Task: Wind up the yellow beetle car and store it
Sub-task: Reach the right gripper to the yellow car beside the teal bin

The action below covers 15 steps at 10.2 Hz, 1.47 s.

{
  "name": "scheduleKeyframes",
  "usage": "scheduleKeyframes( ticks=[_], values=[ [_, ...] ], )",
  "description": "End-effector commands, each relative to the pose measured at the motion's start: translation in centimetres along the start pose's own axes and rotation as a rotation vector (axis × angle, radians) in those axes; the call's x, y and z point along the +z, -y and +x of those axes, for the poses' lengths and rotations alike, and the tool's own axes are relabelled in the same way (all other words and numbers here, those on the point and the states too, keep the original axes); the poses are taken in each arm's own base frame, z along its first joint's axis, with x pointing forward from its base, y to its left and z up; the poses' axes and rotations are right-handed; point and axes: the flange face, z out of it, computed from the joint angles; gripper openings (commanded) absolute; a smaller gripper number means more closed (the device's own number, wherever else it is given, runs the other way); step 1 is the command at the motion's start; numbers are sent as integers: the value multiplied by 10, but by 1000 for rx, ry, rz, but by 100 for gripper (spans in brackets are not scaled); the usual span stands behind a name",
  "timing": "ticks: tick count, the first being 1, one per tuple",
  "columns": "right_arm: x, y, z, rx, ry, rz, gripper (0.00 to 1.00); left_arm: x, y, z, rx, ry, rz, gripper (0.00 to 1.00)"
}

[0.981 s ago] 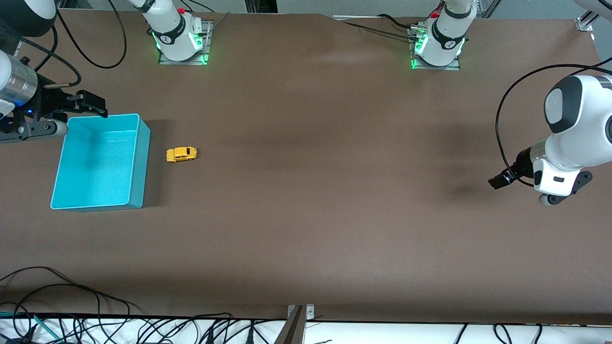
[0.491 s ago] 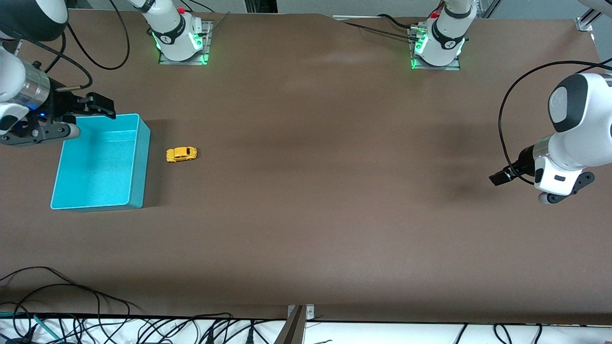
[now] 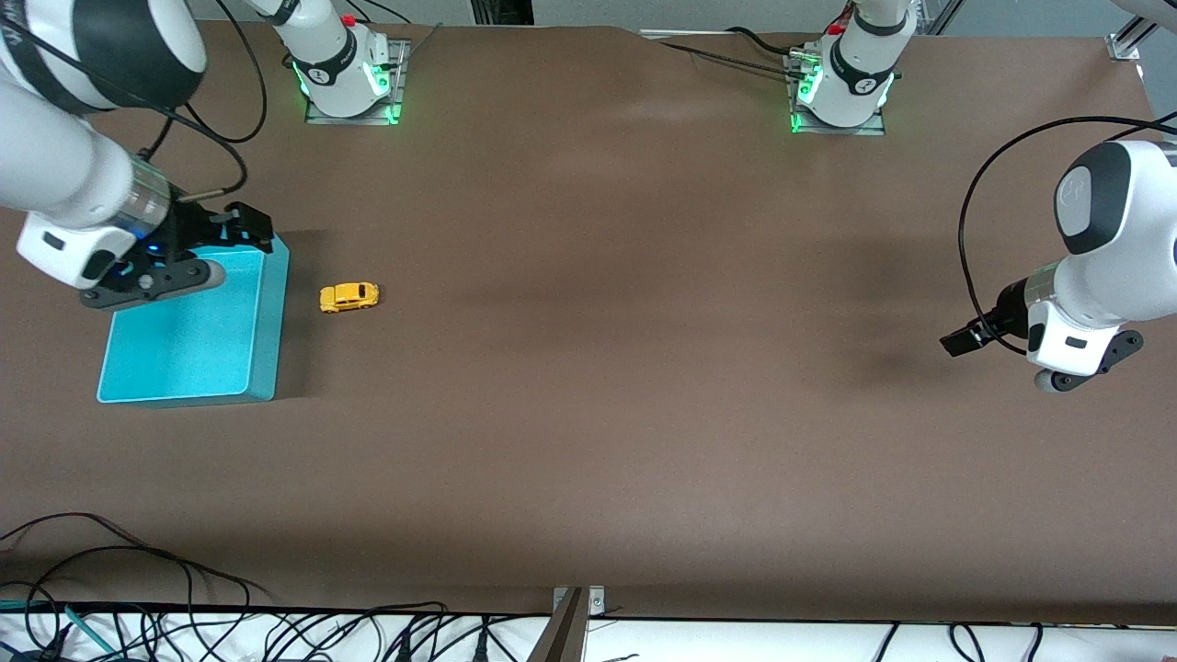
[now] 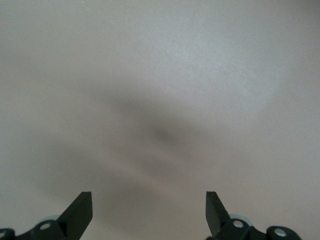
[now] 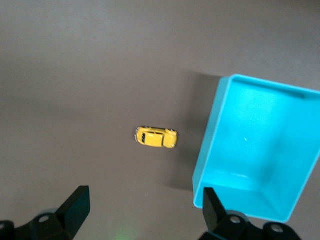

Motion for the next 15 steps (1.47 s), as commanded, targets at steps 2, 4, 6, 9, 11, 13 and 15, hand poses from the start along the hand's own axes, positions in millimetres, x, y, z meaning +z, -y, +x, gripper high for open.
scheduleKeyframes(
  ticks=[2,4,6,9,11,13,15],
  values=[
    [24,41,31,-67,-39,-1,100,-12,2,-4,27,8,18,100],
    [46,71,45,-139,-38,7,100,-12,2,-4,27,8,18,100],
    [74,86,55,-262,-23,18,100,-12,3,-4,25,8,17,100],
    [115,56,55,-487,-38,47,100,-12,3,-4,25,8,17,100],
    [134,37,46,-607,-28,55,100,-12,3,-4,25,12,20,100],
    [166,15,26,-696,-30,53,100,-12,4,-4,24,12,20,100],
    [201,11,0,-768,-51,38,100,-12,3,-5,25,13,21,100]
  ],
)
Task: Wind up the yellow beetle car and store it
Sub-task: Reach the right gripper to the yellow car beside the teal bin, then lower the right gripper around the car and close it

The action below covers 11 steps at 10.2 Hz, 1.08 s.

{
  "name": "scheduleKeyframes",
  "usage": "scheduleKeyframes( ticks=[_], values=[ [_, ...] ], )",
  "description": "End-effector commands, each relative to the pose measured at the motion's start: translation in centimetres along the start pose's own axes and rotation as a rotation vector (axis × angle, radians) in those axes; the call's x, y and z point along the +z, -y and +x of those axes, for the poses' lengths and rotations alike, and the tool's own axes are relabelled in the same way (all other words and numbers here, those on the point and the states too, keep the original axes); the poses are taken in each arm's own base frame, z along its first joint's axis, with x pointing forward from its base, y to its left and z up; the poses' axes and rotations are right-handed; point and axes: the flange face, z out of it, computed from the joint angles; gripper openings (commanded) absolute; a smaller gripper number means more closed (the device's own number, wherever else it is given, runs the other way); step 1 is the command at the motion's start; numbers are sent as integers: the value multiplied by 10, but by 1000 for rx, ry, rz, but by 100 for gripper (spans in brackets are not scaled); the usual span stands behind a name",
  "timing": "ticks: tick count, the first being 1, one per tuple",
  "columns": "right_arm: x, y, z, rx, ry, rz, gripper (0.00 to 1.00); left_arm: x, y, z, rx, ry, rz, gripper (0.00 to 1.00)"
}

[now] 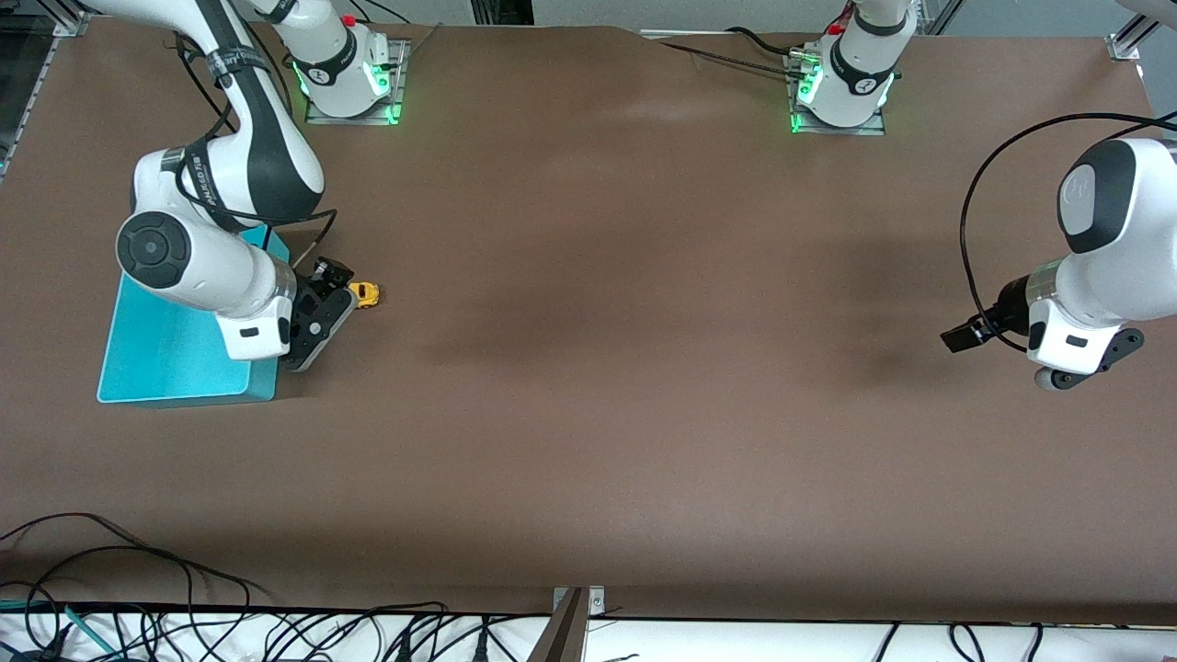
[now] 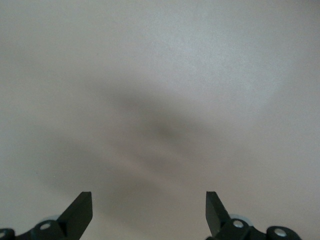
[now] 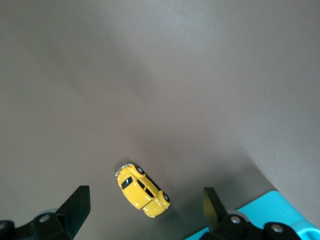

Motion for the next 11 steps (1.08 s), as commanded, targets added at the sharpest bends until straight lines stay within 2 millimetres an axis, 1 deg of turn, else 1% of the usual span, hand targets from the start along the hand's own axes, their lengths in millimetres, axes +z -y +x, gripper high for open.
scheduleKeyframes(
  ticks=[1,3,4,5,7,8,11],
  values=[
    [25,31,-33,-76,-23,-30,100,-8,3,-4,22,7,17,100],
    [51,53,-45,-148,-37,-53,100,-9,4,-5,24,11,20,100],
    [58,54,-49,-195,-50,-69,100,-9,4,-5,24,11,20,100],
    [64,52,-55,-246,-55,-80,100,-9,4,-5,24,11,20,100],
    [78,38,-70,-351,-64,-89,100,-9,4,-5,24,11,20,100],
    [87,32,-73,-392,-70,-88,100,-9,4,-5,24,11,20,100],
    [112,24,-72,-433,-93,-96,100,-9,4,-5,24,11,20,100]
  ],
)
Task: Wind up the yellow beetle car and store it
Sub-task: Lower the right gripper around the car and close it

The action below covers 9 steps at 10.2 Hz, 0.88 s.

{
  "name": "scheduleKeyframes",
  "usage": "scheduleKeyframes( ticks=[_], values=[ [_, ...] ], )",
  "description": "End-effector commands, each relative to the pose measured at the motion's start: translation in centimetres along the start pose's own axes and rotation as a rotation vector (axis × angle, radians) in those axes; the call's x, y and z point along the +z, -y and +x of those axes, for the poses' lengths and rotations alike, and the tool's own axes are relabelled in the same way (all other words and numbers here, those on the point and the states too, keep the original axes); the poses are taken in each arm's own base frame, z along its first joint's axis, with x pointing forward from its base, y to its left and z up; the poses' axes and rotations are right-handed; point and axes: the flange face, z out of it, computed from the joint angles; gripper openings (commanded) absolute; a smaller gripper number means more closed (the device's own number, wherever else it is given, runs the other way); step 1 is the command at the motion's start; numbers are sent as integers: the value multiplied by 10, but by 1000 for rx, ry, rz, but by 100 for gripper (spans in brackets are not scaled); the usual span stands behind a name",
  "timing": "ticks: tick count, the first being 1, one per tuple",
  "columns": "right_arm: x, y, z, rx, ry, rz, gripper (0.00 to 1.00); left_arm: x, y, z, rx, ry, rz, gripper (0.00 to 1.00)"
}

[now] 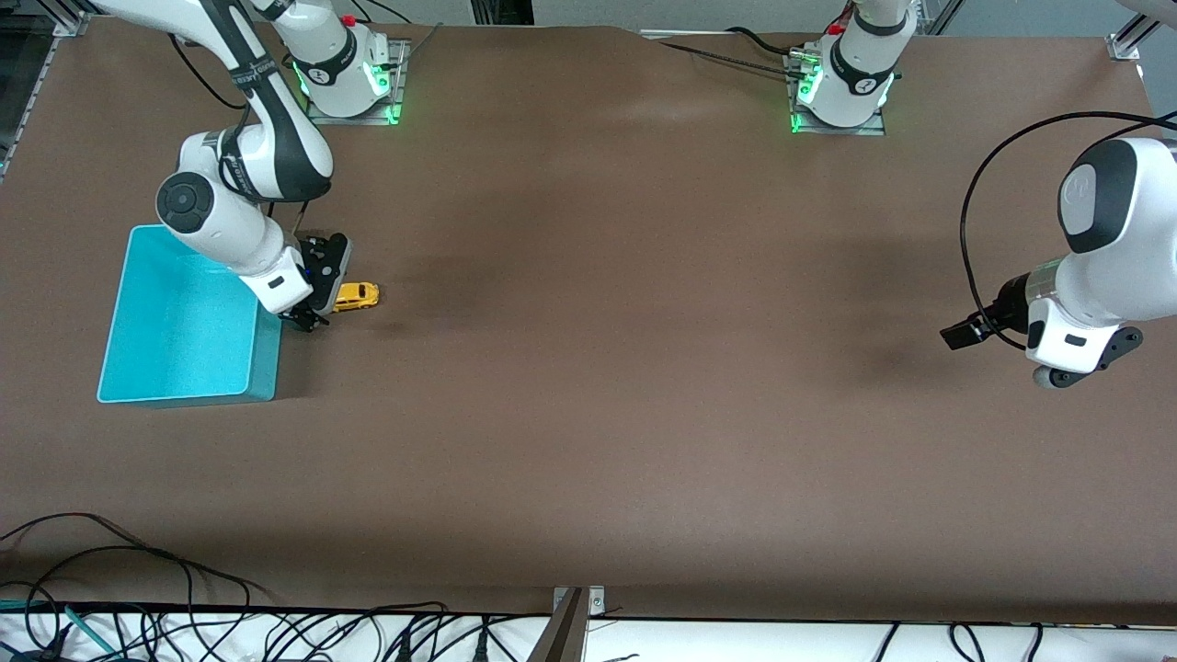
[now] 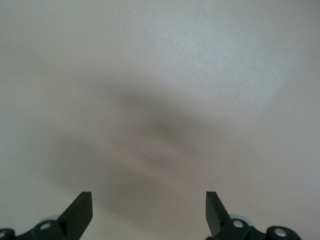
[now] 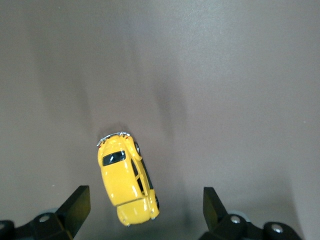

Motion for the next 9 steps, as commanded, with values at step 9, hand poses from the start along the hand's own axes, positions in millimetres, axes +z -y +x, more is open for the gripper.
scheduleKeyframes(
  ticks=[9],
  values=[
    [59,21,-12,-51,-36,-13,100,-30,6,-10,186,-34,11,100]
  ],
)
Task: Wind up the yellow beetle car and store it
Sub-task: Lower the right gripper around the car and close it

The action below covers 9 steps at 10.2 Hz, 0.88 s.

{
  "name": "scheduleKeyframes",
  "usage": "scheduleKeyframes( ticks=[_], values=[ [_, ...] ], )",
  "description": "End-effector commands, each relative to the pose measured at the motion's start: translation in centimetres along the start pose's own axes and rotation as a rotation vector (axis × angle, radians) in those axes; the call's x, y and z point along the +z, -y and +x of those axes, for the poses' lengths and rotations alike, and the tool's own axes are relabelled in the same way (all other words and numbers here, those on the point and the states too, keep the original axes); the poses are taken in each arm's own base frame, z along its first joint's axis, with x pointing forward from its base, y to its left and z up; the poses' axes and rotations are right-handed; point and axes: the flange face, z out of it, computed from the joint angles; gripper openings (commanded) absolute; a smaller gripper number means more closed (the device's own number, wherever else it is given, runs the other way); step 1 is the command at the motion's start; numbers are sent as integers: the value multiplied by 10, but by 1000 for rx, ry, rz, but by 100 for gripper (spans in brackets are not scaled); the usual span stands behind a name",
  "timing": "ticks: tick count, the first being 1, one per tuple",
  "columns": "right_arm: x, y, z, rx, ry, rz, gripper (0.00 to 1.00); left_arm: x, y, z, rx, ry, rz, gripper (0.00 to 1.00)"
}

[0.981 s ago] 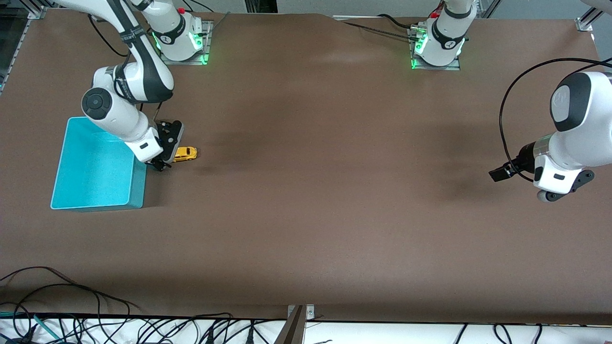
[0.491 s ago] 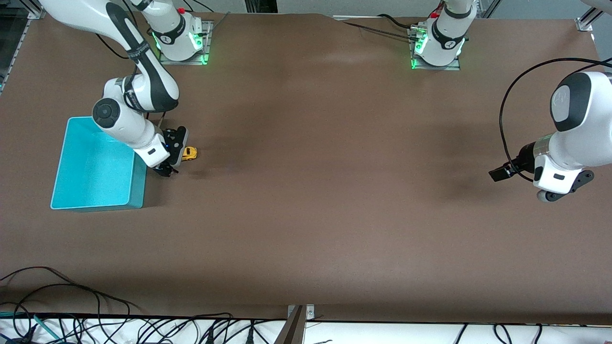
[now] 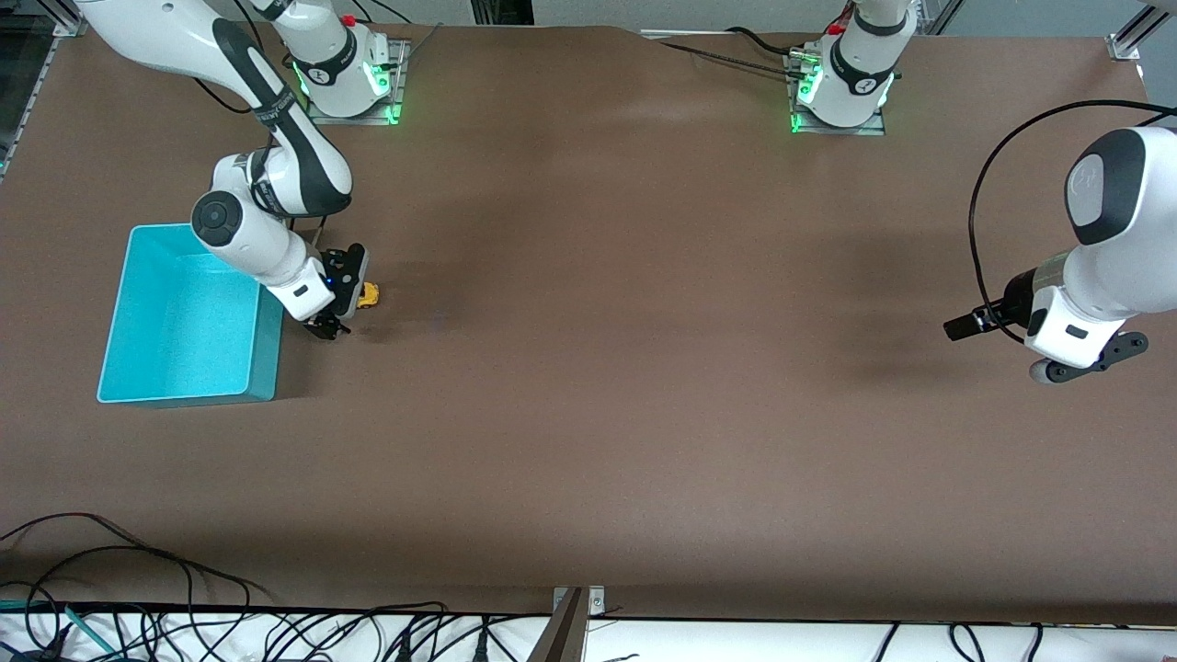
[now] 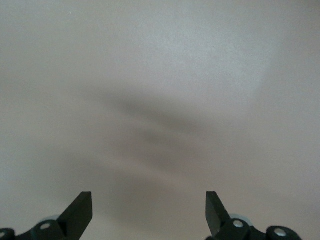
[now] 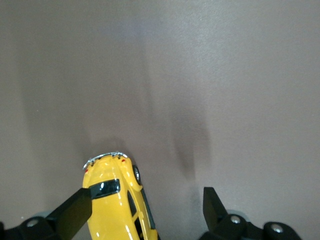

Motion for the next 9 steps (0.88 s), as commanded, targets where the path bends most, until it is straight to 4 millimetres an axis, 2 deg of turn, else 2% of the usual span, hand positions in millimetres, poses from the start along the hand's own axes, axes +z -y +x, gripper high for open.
scheduleKeyframes(
  ticks=[1,5,8,9],
  values=[
    [3,12,-14,-34,2,-1,100,-11,3,-5,32,-3,13,100],
    [-2,14,-37,-79,10,6,100,-10,3,-7,54,10,18,100],
    [1,15,-37,-79,7,7,100,-10,4,-6,53,10,18,100],
    [1,16,-36,-80,7,7,96,-10,4,-6,53,10,18,100]
  ],
)
